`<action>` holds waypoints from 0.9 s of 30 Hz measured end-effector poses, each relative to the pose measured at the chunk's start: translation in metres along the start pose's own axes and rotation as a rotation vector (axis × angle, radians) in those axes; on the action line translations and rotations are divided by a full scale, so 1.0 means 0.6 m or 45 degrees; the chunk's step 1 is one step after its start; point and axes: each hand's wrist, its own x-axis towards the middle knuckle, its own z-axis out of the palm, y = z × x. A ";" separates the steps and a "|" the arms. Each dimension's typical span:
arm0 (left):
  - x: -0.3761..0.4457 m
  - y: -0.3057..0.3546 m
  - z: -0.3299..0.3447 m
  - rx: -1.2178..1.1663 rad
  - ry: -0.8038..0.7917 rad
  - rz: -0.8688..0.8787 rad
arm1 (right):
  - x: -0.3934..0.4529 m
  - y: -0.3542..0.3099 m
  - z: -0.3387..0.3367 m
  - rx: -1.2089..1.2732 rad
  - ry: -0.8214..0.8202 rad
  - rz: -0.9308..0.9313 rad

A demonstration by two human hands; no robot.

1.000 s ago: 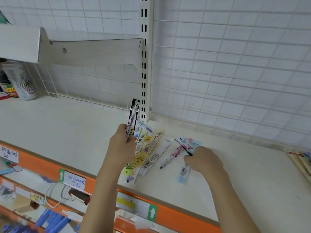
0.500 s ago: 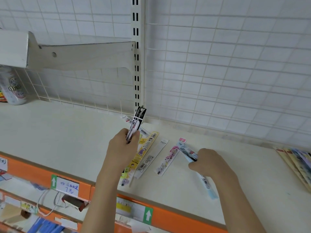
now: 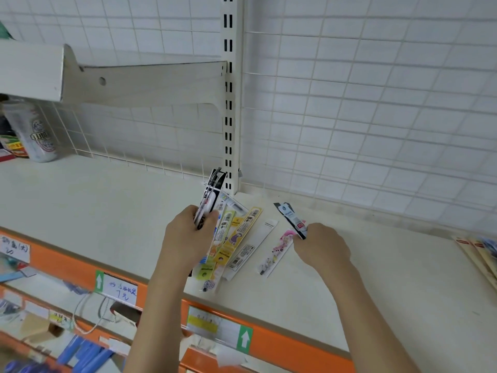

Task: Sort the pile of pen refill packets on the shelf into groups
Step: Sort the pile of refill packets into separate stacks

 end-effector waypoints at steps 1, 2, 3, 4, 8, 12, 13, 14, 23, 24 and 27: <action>0.000 -0.001 -0.001 0.007 0.000 0.003 | 0.002 -0.006 0.006 -0.007 -0.013 -0.004; -0.001 -0.002 -0.002 0.016 -0.004 0.005 | 0.003 -0.011 0.013 -0.016 -0.034 -0.006; -0.002 -0.003 -0.003 0.028 -0.010 0.005 | 0.004 -0.015 0.021 -0.029 -0.057 -0.009; -0.001 -0.005 -0.004 0.042 -0.018 0.003 | 0.003 -0.019 0.029 -0.042 -0.073 -0.015; -0.002 -0.013 -0.005 0.111 -0.080 -0.013 | -0.002 -0.024 0.043 -0.046 -0.109 -0.016; -0.005 -0.005 0.001 0.172 -0.150 -0.030 | -0.001 -0.019 0.036 -0.036 -0.214 -0.025; -0.005 -0.001 0.004 0.186 -0.158 -0.025 | -0.001 -0.016 0.035 -0.006 -0.233 -0.021; -0.005 0.002 0.007 0.199 -0.173 -0.020 | 0.000 -0.011 0.034 0.035 -0.250 -0.018; 0.019 -0.015 0.065 0.399 -0.252 -0.024 | -0.016 0.071 -0.013 0.311 -0.086 0.070; 0.024 -0.014 0.072 0.427 -0.244 -0.022 | -0.019 0.083 -0.018 0.315 -0.054 0.088; 0.032 -0.006 0.092 0.496 -0.228 -0.019 | -0.031 0.109 -0.029 0.353 0.037 0.109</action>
